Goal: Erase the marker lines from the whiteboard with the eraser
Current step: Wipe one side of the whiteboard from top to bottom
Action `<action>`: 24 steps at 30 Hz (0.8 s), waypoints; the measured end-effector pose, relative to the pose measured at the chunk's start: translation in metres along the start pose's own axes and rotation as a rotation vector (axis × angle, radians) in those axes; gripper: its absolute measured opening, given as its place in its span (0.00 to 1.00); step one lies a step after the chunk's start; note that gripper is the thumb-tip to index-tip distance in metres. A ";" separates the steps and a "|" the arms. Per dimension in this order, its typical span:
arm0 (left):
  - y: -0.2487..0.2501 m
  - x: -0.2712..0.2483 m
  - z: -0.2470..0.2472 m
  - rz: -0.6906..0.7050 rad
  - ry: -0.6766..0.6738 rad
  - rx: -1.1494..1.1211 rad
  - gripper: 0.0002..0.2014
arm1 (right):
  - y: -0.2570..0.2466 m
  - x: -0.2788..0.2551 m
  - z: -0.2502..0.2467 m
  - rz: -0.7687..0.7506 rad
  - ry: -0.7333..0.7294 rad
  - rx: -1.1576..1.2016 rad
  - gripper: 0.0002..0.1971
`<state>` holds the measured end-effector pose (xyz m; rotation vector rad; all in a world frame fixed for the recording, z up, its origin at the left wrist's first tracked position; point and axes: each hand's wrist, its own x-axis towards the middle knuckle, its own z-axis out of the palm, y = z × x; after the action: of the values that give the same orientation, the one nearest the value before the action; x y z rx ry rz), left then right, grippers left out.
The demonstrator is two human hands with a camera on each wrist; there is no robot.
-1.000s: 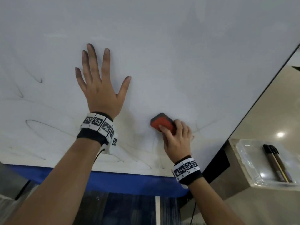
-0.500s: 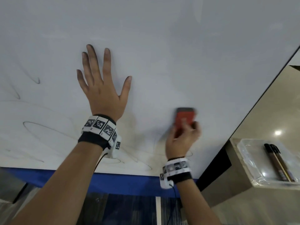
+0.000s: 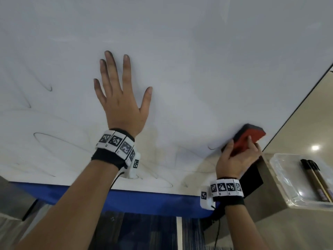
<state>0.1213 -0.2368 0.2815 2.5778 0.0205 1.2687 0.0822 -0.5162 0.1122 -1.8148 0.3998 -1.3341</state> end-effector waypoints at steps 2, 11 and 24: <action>-0.003 -0.002 0.000 0.016 -0.003 0.018 0.39 | -0.024 -0.015 0.017 -0.174 -0.103 -0.015 0.21; 0.002 -0.016 0.013 0.008 0.020 0.008 0.39 | 0.006 -0.044 0.021 -0.472 -0.332 -0.133 0.19; 0.002 -0.036 0.028 0.006 0.015 -0.033 0.41 | -0.025 -0.059 0.025 -0.336 -0.343 -0.101 0.15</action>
<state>0.1208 -0.2494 0.2380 2.5421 -0.0055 1.2802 0.0768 -0.4501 0.0917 -2.2189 -0.0257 -1.2009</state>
